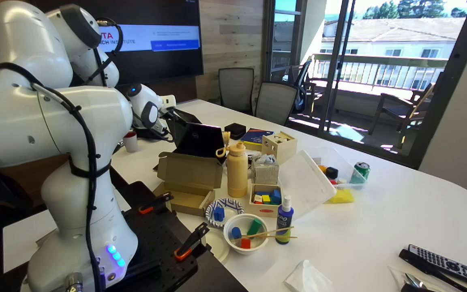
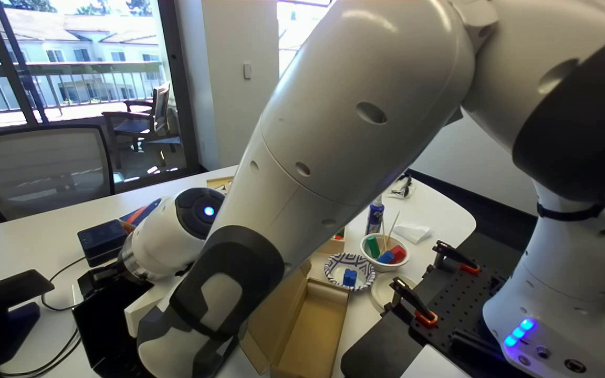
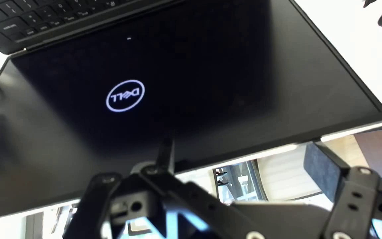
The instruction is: Open the laptop
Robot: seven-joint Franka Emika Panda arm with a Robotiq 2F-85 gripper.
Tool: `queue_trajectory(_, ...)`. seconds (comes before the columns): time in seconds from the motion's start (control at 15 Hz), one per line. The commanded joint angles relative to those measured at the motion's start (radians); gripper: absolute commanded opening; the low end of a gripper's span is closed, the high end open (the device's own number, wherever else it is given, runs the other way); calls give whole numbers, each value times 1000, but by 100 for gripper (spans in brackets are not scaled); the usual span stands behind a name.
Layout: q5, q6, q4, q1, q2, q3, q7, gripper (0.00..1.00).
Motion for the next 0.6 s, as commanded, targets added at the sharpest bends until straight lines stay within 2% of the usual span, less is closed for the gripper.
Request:
queue_trajectory(0.0, -21, 37, 43, 20, -6, -60, -28, 100)
queue_trajectory(0.33, -29, -42, 115, -14, 25, -63, -19, 100)
queue_trajectory(0.53, -52, -184, 211, -68, 55, -49, -19, 100)
